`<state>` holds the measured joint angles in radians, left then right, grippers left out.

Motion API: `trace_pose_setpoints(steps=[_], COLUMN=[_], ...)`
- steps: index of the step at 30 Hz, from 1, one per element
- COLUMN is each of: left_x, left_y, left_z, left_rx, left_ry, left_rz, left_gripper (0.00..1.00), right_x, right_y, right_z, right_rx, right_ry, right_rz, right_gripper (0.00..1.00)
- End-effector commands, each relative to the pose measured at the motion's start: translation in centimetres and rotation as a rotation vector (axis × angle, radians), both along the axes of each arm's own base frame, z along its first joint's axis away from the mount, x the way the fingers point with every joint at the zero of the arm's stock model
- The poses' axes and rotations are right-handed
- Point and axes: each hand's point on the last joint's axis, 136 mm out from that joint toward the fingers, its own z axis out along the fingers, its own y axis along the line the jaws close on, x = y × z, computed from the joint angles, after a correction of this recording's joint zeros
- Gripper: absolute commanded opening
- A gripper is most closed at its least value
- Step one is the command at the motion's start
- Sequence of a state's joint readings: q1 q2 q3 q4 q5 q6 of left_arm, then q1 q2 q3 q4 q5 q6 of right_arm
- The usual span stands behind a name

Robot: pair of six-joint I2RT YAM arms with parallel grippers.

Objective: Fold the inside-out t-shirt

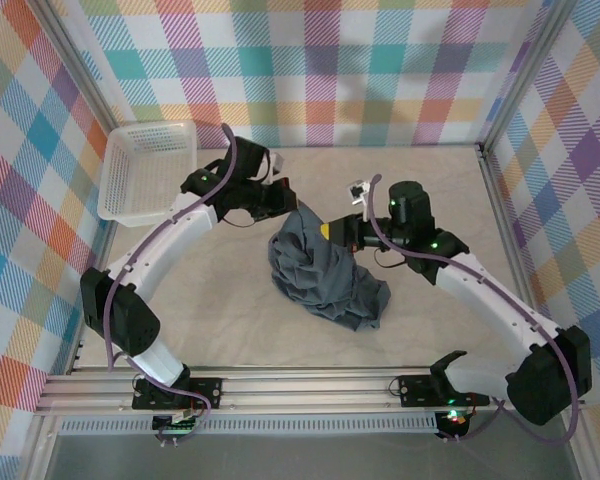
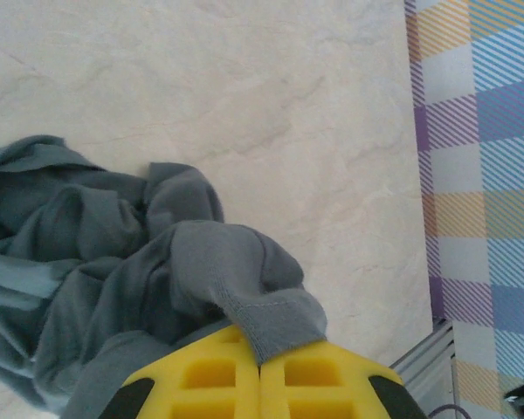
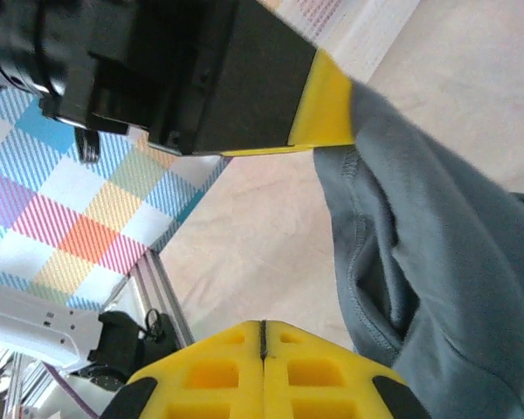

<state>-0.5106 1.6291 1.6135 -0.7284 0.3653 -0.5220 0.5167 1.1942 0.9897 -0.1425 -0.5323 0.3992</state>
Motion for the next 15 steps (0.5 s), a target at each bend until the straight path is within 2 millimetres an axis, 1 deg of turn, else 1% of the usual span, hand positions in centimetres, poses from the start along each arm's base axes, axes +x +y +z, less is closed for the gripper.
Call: trace_pose_setpoints(steps=[1,3,4,9,12,13,15], left_x=[-0.5,-0.6,-0.6,-0.6,-0.5,-0.5,-0.5], left_y=[-0.4,-0.8,-0.9,-1.0,-1.0,-0.9,-1.0], left_z=[2.1,2.0,2.0,2.2,2.2,2.2,2.1], left_rx=[-0.064,-0.081,-0.084,-0.093,-0.092,-0.090,-0.089], left_ry=[-0.052,-0.041,-0.040,-0.043,-0.042,-0.042,-0.043], left_rz=[-0.035,-0.042,-0.042,-0.042,-0.038,-0.036,-0.037], left_gripper=[0.00,0.00,0.00,0.00,0.00,0.00,0.00], right_x=[1.4,1.6,1.7,2.2,2.5,2.7,3.0], right_y=[-1.6,-1.2,-1.0,0.9,1.9,2.1,2.6], right_z=[-3.6,-4.6,-4.9,-5.4,-5.0,-4.8,-4.7], right_rx=[-0.148,-0.185,-0.186,-0.115,-0.083,-0.072,-0.054], right_ry=[0.053,0.077,0.092,0.135,0.142,0.143,0.143], right_rz=[-0.096,-0.075,-0.068,-0.025,0.000,0.004,0.015], right_gripper=[0.23,0.35,0.37,0.38,0.38,0.37,0.32])
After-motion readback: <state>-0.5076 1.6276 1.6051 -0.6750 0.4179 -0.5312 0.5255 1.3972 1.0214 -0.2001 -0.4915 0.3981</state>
